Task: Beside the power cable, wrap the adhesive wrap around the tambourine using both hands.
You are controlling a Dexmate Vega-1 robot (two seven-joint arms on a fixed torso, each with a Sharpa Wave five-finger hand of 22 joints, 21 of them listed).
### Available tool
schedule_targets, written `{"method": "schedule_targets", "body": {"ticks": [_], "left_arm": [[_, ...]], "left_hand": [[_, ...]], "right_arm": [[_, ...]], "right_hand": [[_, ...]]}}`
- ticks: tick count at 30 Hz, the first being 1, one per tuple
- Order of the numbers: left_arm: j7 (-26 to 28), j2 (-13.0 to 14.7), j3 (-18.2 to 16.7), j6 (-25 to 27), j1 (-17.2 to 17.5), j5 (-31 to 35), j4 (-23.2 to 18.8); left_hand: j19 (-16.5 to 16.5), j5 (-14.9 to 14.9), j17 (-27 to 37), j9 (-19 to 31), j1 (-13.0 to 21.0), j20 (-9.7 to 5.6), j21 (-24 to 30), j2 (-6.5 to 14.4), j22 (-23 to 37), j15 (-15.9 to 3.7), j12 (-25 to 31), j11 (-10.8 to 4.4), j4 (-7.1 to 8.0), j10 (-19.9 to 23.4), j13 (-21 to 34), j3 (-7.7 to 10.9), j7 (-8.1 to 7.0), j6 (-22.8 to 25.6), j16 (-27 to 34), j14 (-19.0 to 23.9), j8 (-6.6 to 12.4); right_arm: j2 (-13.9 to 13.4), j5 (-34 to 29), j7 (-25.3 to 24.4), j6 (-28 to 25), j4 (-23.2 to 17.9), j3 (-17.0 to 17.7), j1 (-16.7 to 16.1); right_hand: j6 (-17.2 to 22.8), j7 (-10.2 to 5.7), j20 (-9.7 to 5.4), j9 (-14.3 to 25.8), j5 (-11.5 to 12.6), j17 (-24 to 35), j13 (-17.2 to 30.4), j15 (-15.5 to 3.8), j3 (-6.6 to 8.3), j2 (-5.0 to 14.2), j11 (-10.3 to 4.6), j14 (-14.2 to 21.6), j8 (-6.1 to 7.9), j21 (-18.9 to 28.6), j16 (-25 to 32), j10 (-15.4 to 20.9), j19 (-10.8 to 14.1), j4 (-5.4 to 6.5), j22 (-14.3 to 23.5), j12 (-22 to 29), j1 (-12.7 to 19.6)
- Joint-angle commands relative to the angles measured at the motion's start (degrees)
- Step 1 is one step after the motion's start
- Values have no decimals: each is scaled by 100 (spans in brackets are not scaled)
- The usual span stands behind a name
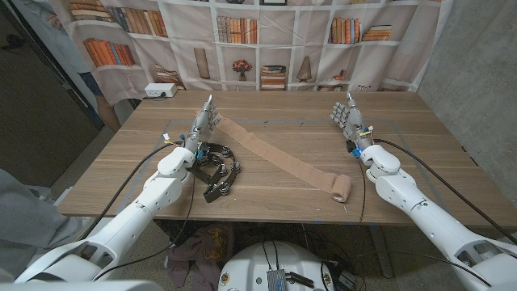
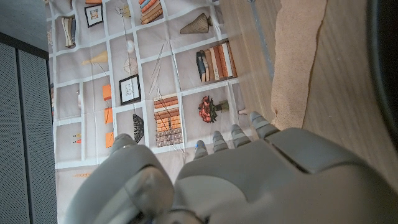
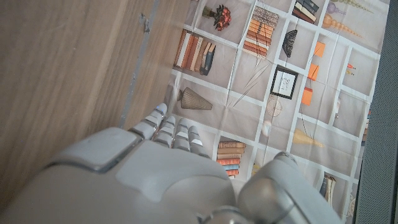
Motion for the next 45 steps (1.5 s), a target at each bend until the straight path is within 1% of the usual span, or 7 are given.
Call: {"method": "schedule_targets", "body": {"ticks": [1, 10, 18, 26, 31, 34, 45], "left_arm": [[-86, -57, -28, -102, 19, -78, 20], [-221, 113, -43, -101, 119, -74, -195], [233, 643, -11, 79, 339, 594, -1023], [437, 636, 43, 258, 392, 684, -1225], [-656, 61, 1, -805, 103, 26, -138], [-191, 661, 40, -324, 171, 724, -761], [-48, 670, -20, -370, 385, 671, -857]], "left_hand": [[22, 28, 10, 13, 30, 58, 40, 6, 7, 16, 42, -49, 37, 17, 23, -2, -57, 27, 29, -38, 36], [40, 28, 10, 11, 44, 66, 46, 12, 8, 27, 52, -48, 33, 56, 23, -7, -48, 57, 26, -32, 38], [28, 28, 11, 9, 55, 76, 40, 16, 8, 64, 63, -24, 28, 96, 22, -11, -44, 75, 14, -54, 37], [14, 27, 11, 8, 65, 76, 35, 21, 8, 66, 75, -41, 25, 139, 22, -14, -46, 90, -1, -92, 36], [-6, 26, 11, 7, 81, 91, 28, 23, 8, 73, 89, -55, 18, 195, 21, -17, -31, 169, -5, -108, 61], [24, 20, 7, 5, 155, 70, 39, 44, 7, 45, 147, -97, -19, 410, 21, -7, -28, 474, 3, -98, 151], [19, 17, 0, 3, 293, 28, 35, 89, 5, 13, 163, -104, -89, 516, 21, 42, -16, 567, -9, -130, 161]], "right_arm": [[-18, -25, 36, -87, -33, -47, 49], [-116, -134, -189, -228, -343, -61, -63], [-228, -310, -304, -249, -546, -94, -135], [-225, -364, -439, -249, -564, -71, -168], [-213, -360, -414, -238, -499, -74, -142], [-226, -392, -481, -281, -571, -74, -146], [-265, -449, -532, -375, -619, -79, -79]], "right_hand": [[-18, 42, 14, 13, 35, 28, 10, 41, 47, 6, 33, -9, 22, 12, 34, -17, 51, -12, 16, 35, 62], [-30, 44, 22, 13, 38, 27, 10, 33, 52, 20, 31, -15, 22, -7, 34, -26, 50, -25, 17, 35, 85], [-44, 29, 20, 14, 40, 26, 10, 24, 59, 29, 13, -28, 22, -24, 31, -39, 46, -43, 17, 32, 115], [-82, -23, 36, 16, 45, 26, 12, 2, 86, 58, -5, -215, 26, -87, -22, -202, 8, -114, 19, -16, 232], [-101, -56, 24, 17, 44, 26, 13, 15, 92, 66, -6, -281, 26, -118, -27, -252, -27, -139, 20, -22, 270], [-104, -61, 22, 17, 44, 26, 13, 17, 96, 72, -10, -284, 27, -127, -21, -255, -36, -147, 20, -19, 284], [-110, -71, 34, 18, 42, 26, 14, 11, 104, 85, -25, -276, 31, -147, -1, -257, -48, -173, 22, -7, 325]]}}
